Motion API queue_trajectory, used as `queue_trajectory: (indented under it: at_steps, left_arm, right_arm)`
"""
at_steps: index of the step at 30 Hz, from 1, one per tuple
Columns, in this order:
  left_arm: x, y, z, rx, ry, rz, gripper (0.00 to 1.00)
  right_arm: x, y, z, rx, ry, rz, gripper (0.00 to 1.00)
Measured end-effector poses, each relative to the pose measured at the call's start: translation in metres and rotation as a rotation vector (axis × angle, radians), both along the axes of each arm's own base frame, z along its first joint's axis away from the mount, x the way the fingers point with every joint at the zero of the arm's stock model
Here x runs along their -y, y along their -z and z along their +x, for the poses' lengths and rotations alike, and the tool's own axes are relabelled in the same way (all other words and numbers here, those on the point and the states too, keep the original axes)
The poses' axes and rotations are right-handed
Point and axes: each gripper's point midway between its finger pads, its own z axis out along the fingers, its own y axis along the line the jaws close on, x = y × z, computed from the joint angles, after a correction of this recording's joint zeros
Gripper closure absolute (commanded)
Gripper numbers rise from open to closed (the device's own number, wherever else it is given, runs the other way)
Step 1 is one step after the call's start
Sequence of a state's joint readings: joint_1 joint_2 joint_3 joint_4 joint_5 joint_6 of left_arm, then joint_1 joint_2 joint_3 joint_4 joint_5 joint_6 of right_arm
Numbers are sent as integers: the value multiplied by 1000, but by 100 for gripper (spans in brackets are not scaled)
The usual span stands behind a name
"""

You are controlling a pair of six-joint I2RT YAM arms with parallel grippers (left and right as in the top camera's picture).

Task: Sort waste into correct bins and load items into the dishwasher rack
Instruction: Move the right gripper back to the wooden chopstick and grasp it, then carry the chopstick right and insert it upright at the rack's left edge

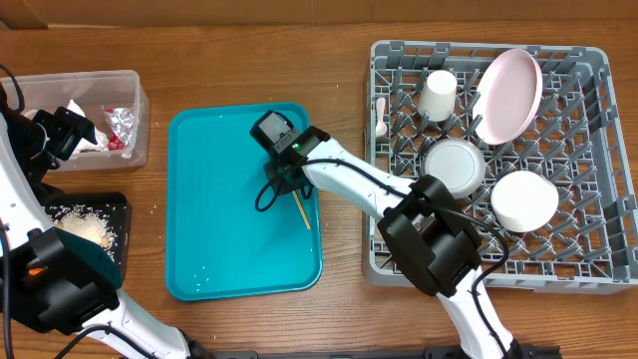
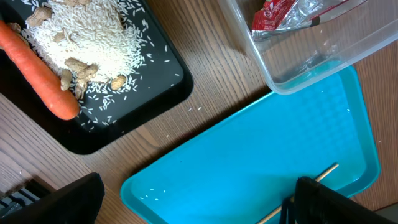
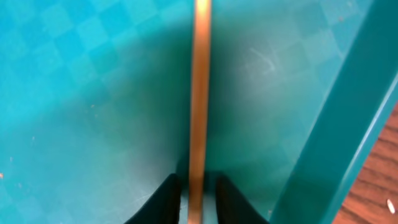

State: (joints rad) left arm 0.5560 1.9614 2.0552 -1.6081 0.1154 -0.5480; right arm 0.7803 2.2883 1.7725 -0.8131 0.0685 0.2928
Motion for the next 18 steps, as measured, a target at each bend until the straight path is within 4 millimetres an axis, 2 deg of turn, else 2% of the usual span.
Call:
queue_trajectory:
  at_steps: [3,8,10,18]
  left_arm:
    - [0,0,0,0,0,0,0]
    - [0,0,0,0,0,0,0]
    - [0,0,0,0,0,0,0]
    - [0,0,0,0,0,0,0]
  right_arm:
    - [0,0,-1,9,-8,-12,67]
    - [1,2,1,28,-7,-20,85]
    - [1,3,3,41,-5,-21,96]
    - [3,1,-1,17,0,-29,96]
